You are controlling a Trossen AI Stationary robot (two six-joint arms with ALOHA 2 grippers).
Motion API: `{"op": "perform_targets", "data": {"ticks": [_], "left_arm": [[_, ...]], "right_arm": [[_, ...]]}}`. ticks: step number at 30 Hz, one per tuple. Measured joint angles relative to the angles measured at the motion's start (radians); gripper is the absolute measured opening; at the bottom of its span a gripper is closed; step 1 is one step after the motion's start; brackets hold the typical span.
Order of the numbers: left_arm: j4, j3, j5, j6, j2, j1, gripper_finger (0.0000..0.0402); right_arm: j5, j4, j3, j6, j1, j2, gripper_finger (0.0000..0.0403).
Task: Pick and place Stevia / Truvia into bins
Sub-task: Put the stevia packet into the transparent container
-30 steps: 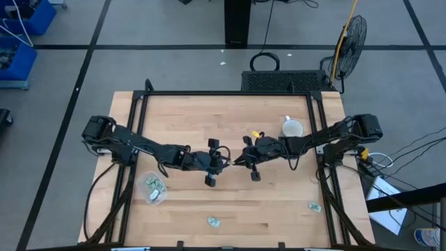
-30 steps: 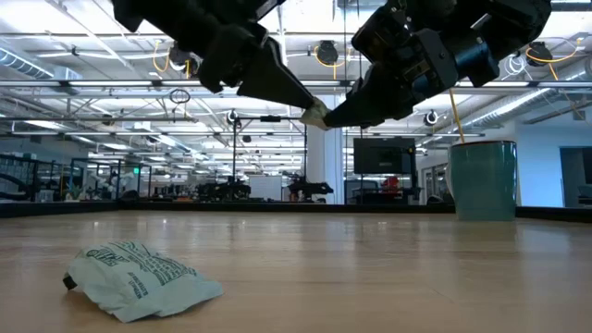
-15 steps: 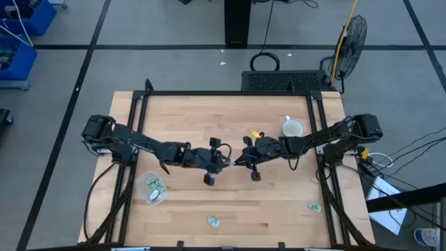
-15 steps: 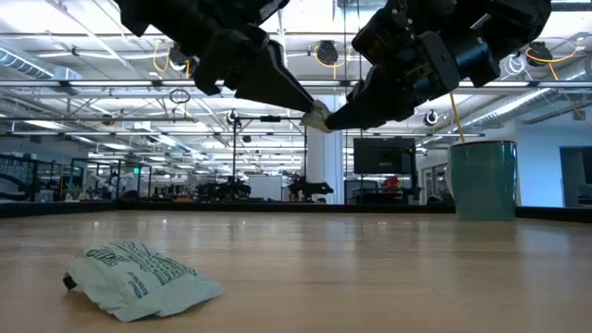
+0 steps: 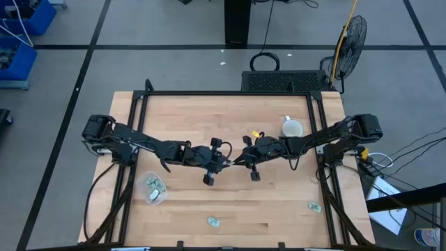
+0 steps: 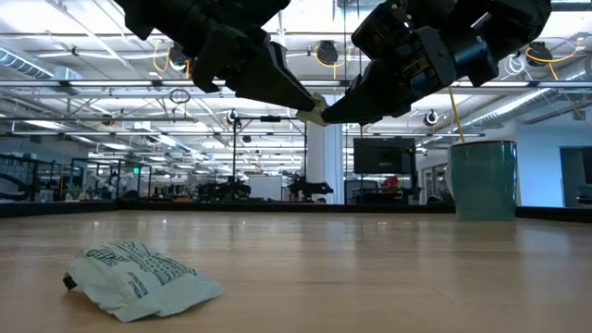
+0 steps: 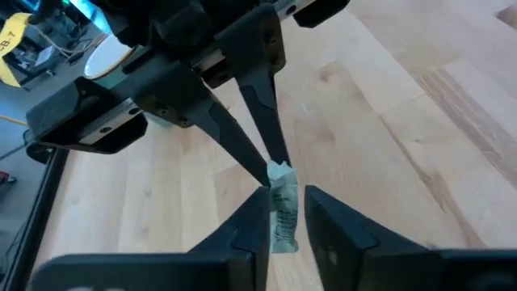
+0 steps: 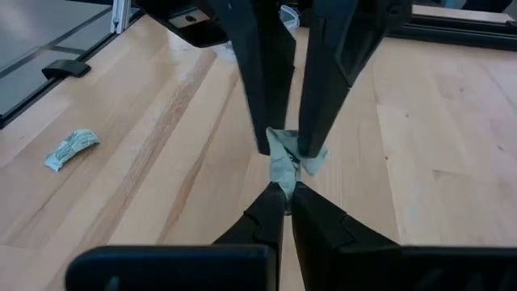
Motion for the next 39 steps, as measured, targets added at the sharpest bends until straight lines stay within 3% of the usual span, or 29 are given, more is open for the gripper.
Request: {"op": "perform_targets", "data": {"ticks": [5,13,19,23,31,35,39], "left_arm": [[0.001,0.000,-0.046,0.000,0.000,0.000,0.0013],[-0.063,0.000,-0.101,-0.053,-0.001,-0.003,0.0005],[-0.361,0.001,-0.257,-0.194,-0.066,-0.059,0.0004],[-0.684,0.001,-0.262,-0.478,-0.181,-0.126,0.0004],[-1.232,0.001,-0.019,-1.344,-0.360,-0.352,0.0003],[-1.368,0.000,0.111,-1.679,-0.372,-0.470,0.0004],[-1.377,-0.036,0.111,-1.868,-0.372,-0.560,0.0005]], "right_arm": [[0.007,0.000,0.000,0.001,0.000,0.000,0.0016],[0.027,-0.002,0.000,-0.016,0.002,0.000,0.0078],[0.151,-0.066,0.000,-0.016,0.003,0.000,0.0134],[0.160,-0.100,-0.001,-0.016,0.002,0.000,0.0149],[0.158,-0.100,-0.001,-0.015,0.002,0.000,0.0153],[0.158,-0.101,-0.001,-0.015,0.002,0.000,0.0153],[0.158,-0.101,-0.001,-0.015,0.002,0.000,0.0153]]}}
